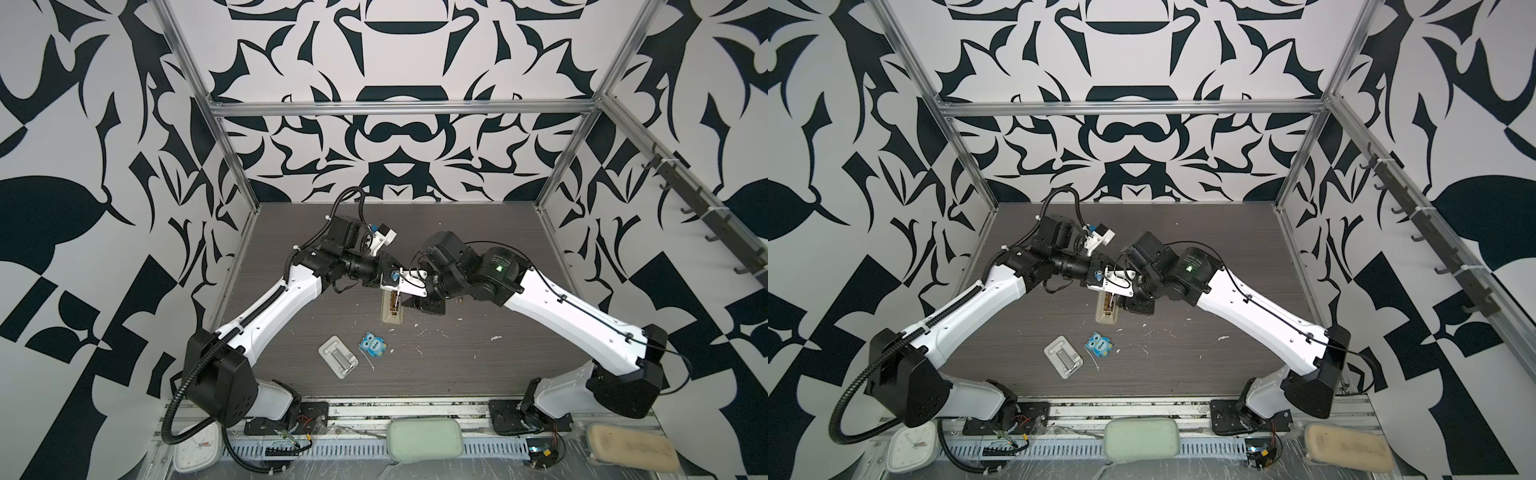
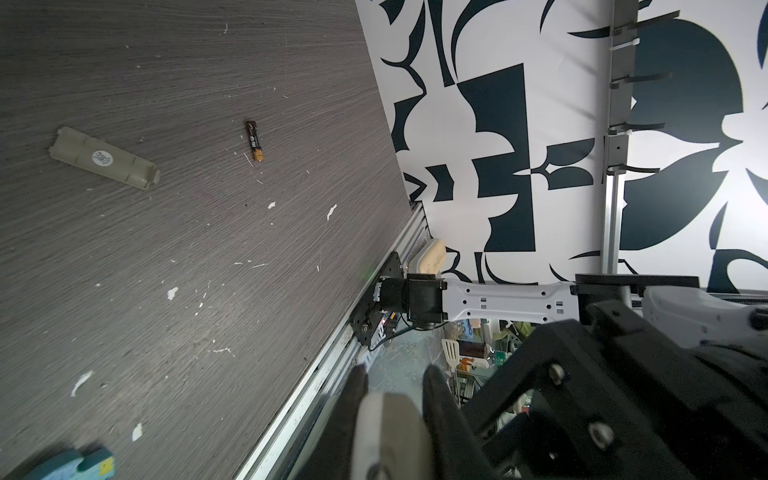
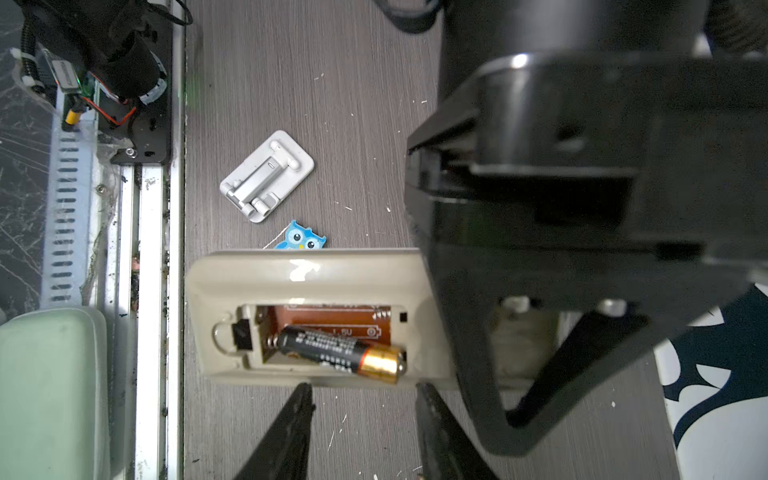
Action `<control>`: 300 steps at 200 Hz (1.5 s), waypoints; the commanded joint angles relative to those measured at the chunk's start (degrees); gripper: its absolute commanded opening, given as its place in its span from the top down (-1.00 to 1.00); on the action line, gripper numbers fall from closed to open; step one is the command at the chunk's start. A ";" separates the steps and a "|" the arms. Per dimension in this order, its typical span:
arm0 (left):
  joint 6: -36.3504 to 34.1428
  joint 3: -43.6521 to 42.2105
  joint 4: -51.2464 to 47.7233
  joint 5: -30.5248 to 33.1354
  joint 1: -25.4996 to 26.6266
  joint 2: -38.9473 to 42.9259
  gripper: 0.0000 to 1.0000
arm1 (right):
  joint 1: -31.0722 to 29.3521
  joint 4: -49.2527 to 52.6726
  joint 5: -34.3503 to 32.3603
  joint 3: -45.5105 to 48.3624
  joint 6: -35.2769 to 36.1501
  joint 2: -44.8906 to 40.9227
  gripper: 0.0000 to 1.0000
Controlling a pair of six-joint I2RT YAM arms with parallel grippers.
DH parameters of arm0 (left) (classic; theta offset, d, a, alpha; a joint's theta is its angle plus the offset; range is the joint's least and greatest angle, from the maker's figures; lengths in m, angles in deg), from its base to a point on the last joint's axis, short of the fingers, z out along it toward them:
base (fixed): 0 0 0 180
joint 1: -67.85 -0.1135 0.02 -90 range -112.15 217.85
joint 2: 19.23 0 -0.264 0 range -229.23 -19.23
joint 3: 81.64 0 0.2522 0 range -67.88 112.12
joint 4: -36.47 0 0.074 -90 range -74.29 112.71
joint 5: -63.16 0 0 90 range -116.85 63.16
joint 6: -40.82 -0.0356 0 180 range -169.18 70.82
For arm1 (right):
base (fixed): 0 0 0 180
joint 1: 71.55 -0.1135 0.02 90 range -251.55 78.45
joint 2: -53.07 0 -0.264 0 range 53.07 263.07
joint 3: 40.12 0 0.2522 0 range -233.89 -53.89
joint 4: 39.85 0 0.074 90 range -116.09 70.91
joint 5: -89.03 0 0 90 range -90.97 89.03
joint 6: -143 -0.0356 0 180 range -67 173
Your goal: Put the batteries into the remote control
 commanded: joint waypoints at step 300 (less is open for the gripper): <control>-2.83 3.13 -2.79 -0.67 -0.40 -1.56 1.00 | -0.10 -0.64 2.94 -4.09 -0.44 1.69 0.58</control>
